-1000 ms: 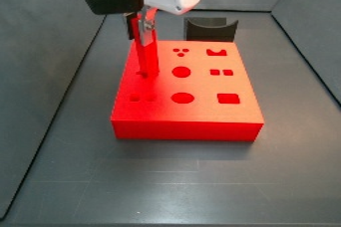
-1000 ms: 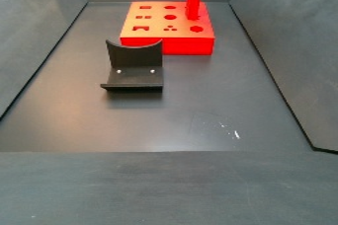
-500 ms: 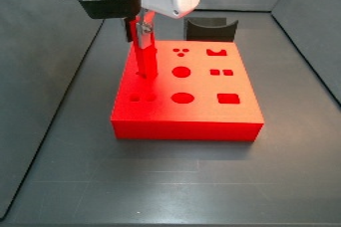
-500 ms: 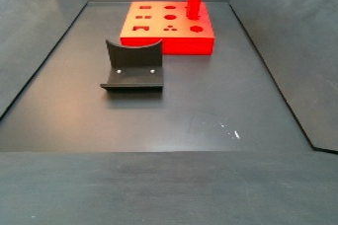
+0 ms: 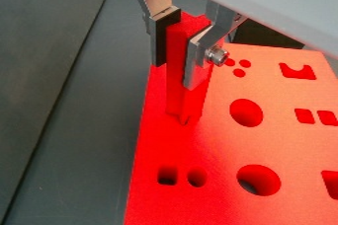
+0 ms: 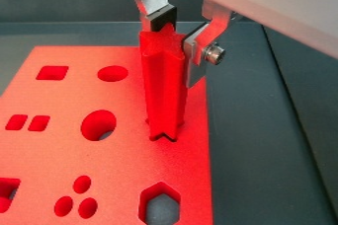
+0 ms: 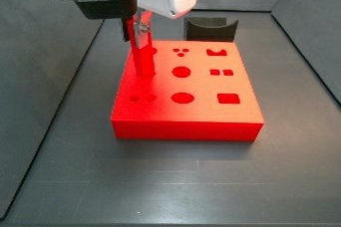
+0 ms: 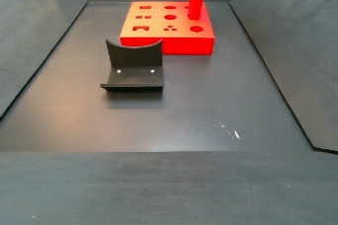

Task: Insert the star object.

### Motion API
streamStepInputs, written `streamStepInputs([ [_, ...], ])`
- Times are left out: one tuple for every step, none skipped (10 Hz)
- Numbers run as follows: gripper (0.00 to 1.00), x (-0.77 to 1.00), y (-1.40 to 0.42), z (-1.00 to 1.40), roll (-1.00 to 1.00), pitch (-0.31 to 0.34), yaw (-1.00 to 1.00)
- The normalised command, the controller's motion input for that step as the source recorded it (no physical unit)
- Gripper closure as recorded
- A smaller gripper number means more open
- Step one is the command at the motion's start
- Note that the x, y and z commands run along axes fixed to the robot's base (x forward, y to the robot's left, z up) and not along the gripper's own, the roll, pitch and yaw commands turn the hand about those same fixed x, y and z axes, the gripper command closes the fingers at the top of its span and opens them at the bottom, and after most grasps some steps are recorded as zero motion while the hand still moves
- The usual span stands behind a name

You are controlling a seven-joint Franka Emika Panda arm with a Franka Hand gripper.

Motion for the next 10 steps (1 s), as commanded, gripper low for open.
streamStepInputs([
  [1.0,0.07,0.0,0.0,0.16,0.286,0.08],
  [1.0,0.1,0.0,-0.03,0.12,0.264,0.16],
  [1.0,0.16,0.0,0.0,0.0,0.176,0.08],
  [1.0,0.08,0.0,0.0,0.0,0.1,0.05],
  [1.0,0.12,0.0,-0.01,0.0,0.044,0.03],
  [1.0,0.03,0.0,-0.08,0.0,0.024,0.01],
  [1.0,0.0,0.0,-0.12,0.0,0.006,0.0],
  [1.0,0.09,-0.06,-0.13,-0.01,0.003,0.02],
  [1.0,0.03,-0.03,-0.17,0.0,0.009,0.01],
  [1.0,0.11,-0.07,-0.17,-0.02,0.0,0.03],
])
